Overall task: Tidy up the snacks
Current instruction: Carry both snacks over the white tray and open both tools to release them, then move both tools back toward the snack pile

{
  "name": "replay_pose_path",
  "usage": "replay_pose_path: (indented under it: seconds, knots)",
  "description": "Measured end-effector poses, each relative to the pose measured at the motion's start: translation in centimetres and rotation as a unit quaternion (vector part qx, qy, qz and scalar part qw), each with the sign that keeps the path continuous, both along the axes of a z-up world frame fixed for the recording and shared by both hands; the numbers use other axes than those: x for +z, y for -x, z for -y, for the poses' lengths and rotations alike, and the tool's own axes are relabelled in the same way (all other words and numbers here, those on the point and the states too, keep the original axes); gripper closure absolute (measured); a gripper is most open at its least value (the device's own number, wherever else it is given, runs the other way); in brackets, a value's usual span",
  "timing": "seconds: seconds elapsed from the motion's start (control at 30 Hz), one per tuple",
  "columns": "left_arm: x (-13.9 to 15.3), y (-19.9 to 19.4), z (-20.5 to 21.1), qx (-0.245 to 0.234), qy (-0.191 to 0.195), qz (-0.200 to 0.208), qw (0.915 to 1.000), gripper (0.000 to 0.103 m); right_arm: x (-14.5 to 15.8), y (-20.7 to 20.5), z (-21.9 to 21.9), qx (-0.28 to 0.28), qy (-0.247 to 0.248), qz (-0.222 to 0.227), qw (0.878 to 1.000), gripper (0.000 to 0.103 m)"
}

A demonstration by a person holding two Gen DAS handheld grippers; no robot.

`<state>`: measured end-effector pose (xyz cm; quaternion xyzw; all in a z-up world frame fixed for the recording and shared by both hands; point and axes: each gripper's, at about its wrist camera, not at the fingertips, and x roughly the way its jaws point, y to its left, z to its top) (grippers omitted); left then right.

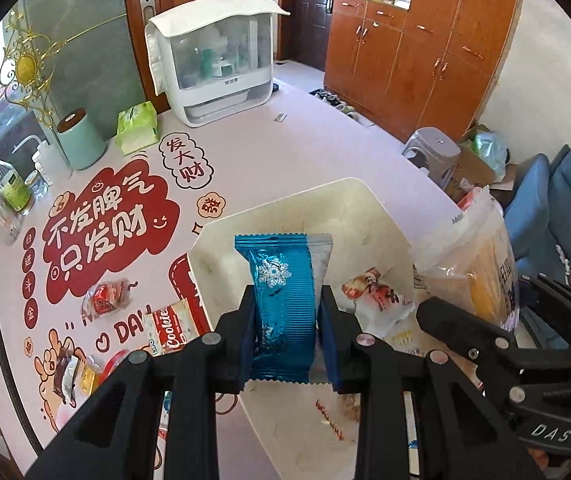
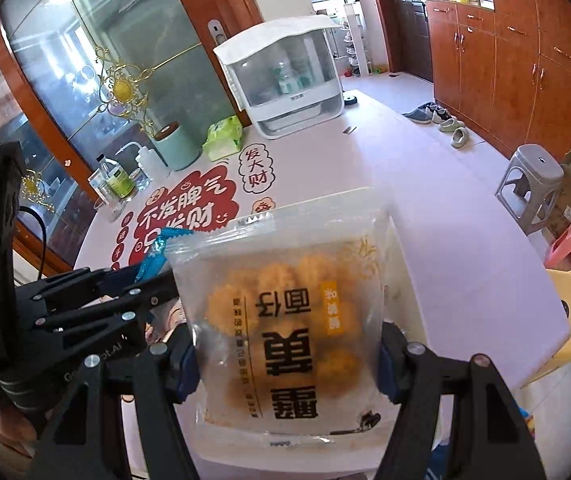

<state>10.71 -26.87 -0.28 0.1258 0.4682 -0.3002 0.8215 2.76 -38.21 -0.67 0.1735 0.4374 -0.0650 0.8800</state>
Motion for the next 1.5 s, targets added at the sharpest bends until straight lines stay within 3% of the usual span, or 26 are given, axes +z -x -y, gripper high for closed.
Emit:
replay_pose_path:
  seconds: [0.3,0.4,0.47,0.53,0.63,0.97,1.5]
  knots:
    - [-2.4,-1.2,1.8,0.028,-0.044,-0.003,0.9986,0.076,-2.3,-1.8,1.7,0.019,-0.005,-0.019,1.0,0.034]
    - [-3.7,-1.7,2.0,0.047,-0.064,-0.014,0.9968,0.068,-3.6,-2.5,1.7,0.029,-0.008,-0.043,0.999,0.03]
    - [-4.6,-2.2,1.5,0.071,-0.084,-0.017,0.9938,0.033,-4.2,-2.8,1.9,0.027,-0.006,-0.056,0.998,0.027]
    - [-5.2,-2.6,0.8,0.087,-0.086,-0.024,0.9922,0.015,-4.9,-3.0,2.2,0.018,-0.005,-0.066,0.998,0.02]
    - [-6.0,-2.7,0.3,0.089,-0.088,-0.038,0.9914,0.015,-4.8,-2.8,2.7,0.013,-0.01,-0.052,0.999,0.017]
    - [-5.7,-1.8,0.3,0.078,-0.111,-0.018,0.9906,0.015,-4.2,-2.8,2.0,0.028,-0.019,-0.036,0.999,0.017]
    - [-5.4,-1.0,-2.3,0.082,-0.108,-0.023,0.9905,0.015,-4.7,-1.8,1.0,0.015,-0.03,-0.05,0.998,0.017]
